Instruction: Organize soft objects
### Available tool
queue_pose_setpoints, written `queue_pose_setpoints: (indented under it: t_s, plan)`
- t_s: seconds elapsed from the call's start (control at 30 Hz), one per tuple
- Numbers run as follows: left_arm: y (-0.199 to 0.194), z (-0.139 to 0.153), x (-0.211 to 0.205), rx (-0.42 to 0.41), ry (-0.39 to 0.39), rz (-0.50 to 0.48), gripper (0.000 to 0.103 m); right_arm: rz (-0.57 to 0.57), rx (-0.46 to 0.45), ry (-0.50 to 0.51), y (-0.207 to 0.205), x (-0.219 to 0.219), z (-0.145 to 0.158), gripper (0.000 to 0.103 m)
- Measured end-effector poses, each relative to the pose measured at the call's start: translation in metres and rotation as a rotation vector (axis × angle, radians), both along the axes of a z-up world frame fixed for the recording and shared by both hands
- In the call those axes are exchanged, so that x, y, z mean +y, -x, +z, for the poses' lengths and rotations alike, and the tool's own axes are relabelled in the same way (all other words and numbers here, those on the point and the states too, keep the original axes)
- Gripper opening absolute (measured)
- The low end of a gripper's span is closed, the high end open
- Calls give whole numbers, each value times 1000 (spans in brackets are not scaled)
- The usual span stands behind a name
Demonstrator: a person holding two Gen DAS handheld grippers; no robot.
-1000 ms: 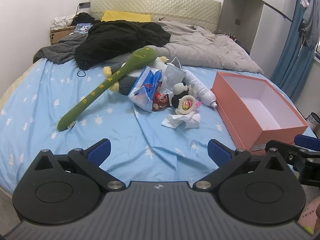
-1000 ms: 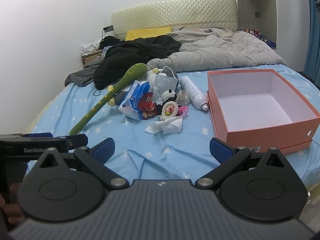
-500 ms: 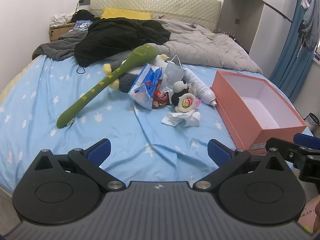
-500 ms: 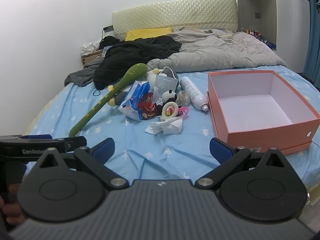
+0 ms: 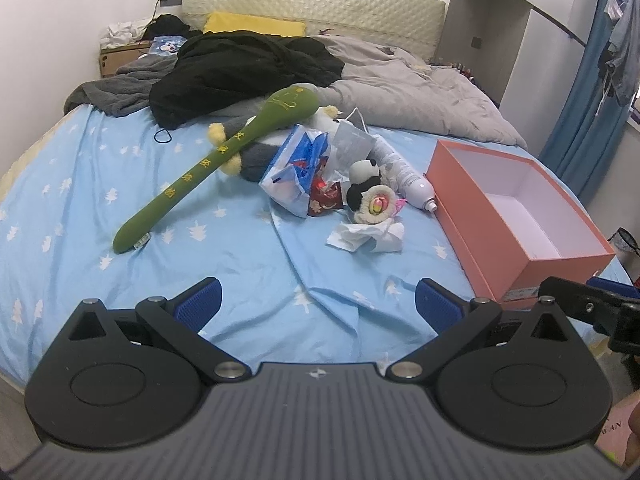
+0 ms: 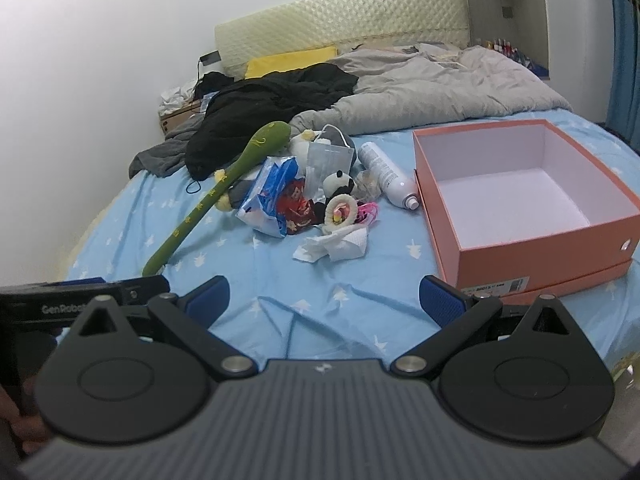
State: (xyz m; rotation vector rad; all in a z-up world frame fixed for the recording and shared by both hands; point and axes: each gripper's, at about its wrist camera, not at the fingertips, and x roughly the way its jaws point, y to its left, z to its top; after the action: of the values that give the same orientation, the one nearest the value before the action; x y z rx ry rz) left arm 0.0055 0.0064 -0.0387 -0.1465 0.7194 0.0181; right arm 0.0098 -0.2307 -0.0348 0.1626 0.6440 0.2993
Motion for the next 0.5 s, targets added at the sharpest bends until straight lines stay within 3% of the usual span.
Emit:
queue_pose_setpoints:
  t_s: [0.5]
  plan:
    - [-52, -30, 15, 50, 17, 25, 103, 1, 58, -3, -43, 6, -23, 103]
